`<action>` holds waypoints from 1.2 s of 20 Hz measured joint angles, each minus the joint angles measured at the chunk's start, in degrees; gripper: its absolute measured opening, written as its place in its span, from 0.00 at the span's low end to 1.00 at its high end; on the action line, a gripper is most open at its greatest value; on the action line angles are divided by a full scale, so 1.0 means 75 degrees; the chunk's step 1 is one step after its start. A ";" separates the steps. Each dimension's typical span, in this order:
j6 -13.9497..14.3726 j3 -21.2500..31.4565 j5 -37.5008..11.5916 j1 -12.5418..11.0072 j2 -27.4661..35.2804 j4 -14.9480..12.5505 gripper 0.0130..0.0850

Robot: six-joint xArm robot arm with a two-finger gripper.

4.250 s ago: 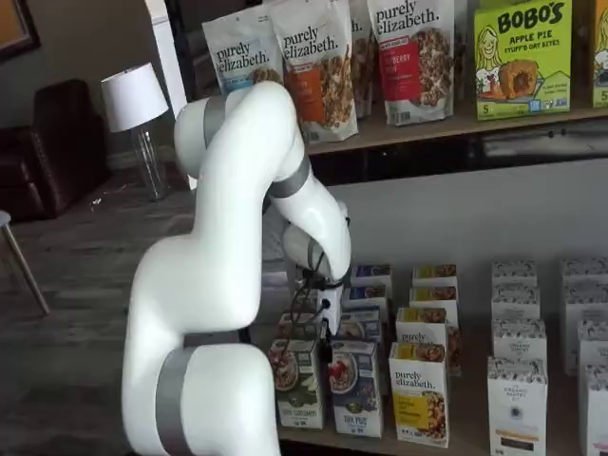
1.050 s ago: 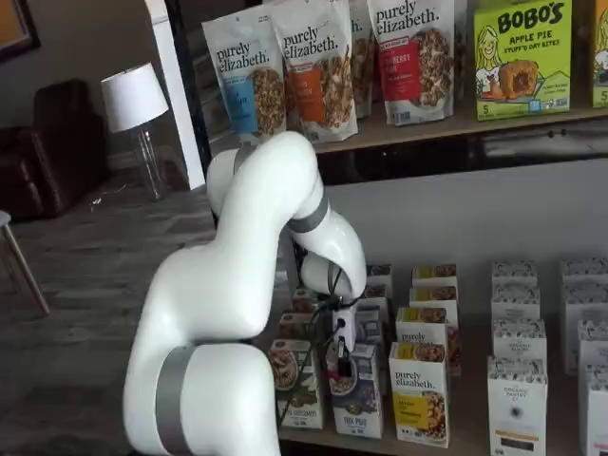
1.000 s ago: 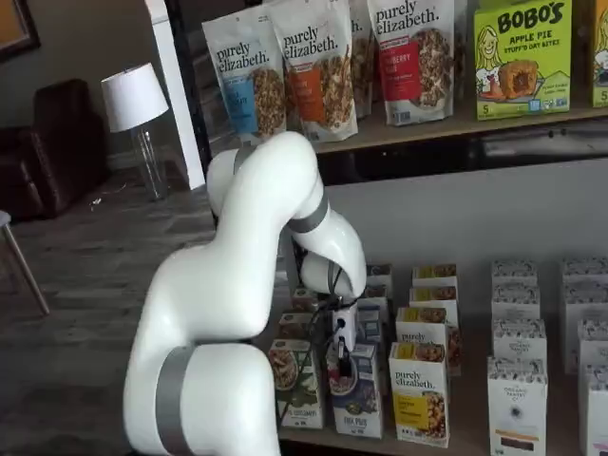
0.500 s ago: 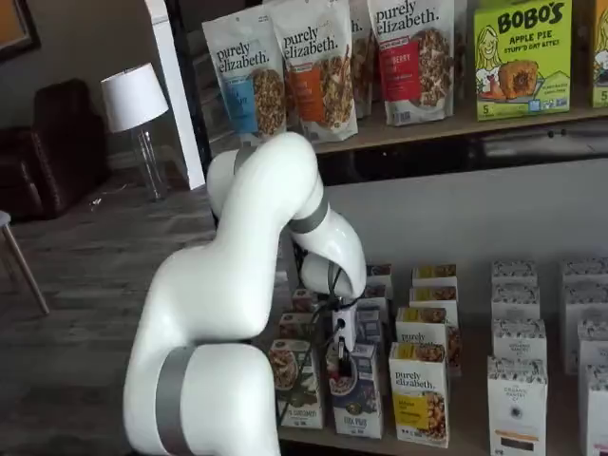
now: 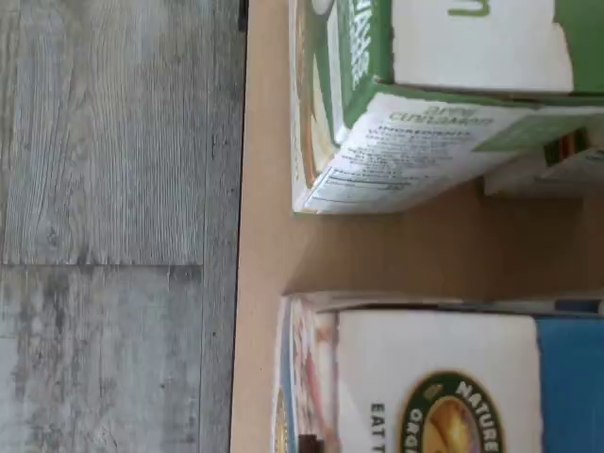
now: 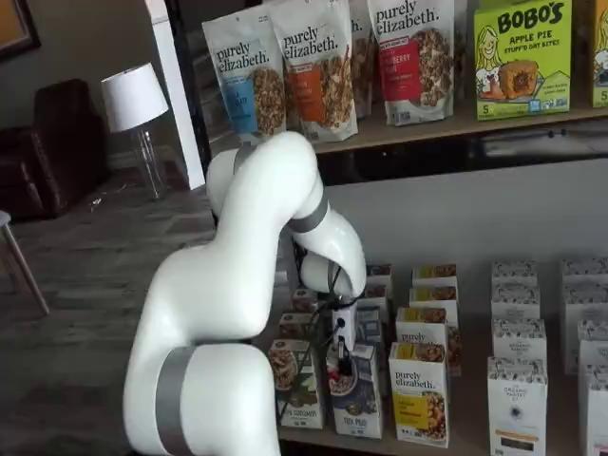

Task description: Pick up the blue and white box that is on the bottom shelf, the second box from the left

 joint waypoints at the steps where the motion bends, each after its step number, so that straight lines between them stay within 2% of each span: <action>1: -0.0003 0.0008 0.0001 -0.0001 -0.0005 0.0002 0.50; 5: 0.0155 0.0055 -0.0063 -0.0003 -0.0024 -0.0185 0.50; 11: 0.0150 0.0302 -0.0096 -0.0007 -0.0186 -0.0193 0.50; 24: -0.0402 0.1792 -0.0278 0.0143 -0.1332 0.0552 0.50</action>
